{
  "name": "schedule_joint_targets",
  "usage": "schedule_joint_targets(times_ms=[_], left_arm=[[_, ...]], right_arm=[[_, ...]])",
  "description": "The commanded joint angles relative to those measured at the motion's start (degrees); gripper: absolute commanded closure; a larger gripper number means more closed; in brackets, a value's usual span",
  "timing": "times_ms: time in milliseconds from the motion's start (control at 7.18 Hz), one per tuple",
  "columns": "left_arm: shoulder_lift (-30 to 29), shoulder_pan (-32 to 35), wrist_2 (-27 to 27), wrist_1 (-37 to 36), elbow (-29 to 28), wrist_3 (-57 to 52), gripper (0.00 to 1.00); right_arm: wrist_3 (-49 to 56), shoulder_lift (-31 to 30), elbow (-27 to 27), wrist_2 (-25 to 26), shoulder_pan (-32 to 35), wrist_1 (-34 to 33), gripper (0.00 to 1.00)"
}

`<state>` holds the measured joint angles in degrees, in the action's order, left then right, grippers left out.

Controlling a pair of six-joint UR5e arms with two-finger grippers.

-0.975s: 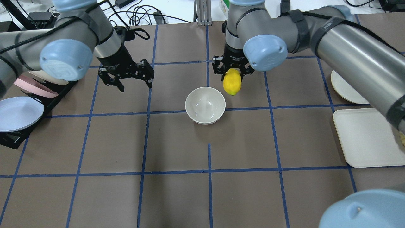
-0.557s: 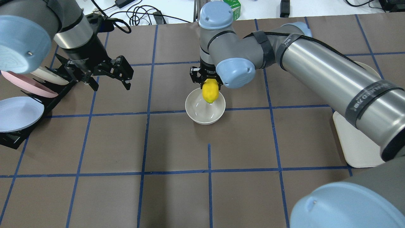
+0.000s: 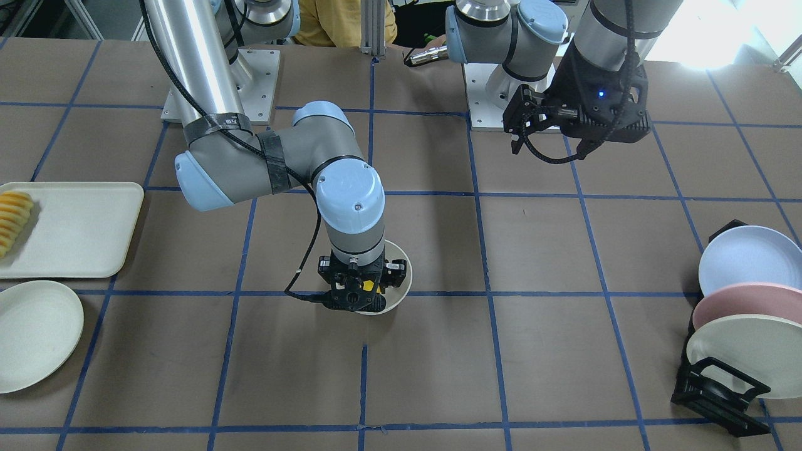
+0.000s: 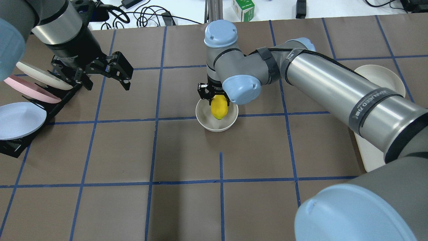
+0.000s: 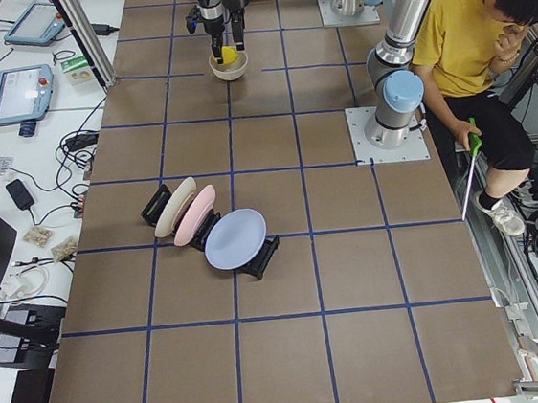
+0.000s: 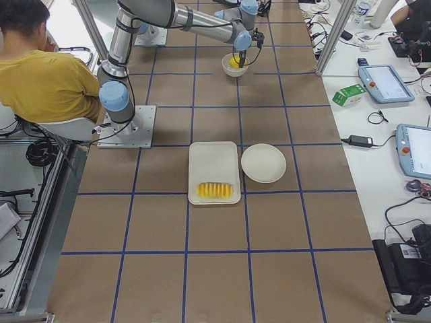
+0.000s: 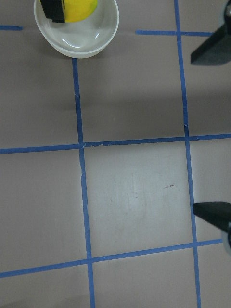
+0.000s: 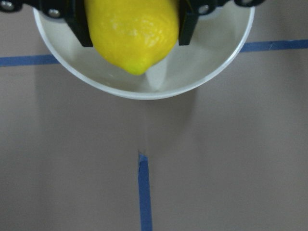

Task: Place bowl and put lemon in it

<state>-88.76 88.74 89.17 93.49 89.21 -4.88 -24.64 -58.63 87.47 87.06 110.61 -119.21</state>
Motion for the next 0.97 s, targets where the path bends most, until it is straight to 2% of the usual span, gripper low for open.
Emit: schedule_joint_targets(times_ms=[0, 139, 278, 557, 835], left_arm=[[-0.2, -0.1, 0.0, 0.4, -0.5, 0.3, 0.0], [-0.6, 0.0, 0.6, 0.3, -0.6, 0.5, 0.0], [0.4, -0.4, 2.2, 0.3, -0.7, 0.2, 0.0], [0.3, -1.5, 0.0, 0.4, -2.3, 0.2, 0.0], [0.9, -1.6, -0.5, 0.4, -1.6, 0.3, 0.0]], right_arm=[[-0.2, 1.6, 0.3, -0.4, 0.0, -2.0, 0.84], [-0.4, 1.6, 0.4, -1.4, 0.0, -1.8, 0.79], [-0.5, 1.6, 1.1, -2.5, 0.0, -2.0, 0.52], [-0.5, 1.5, 3.1, -2.5, 0.0, -2.2, 0.32], [-0.9, 0.6, 2.7, -2.1, 0.0, -2.6, 0.0]])
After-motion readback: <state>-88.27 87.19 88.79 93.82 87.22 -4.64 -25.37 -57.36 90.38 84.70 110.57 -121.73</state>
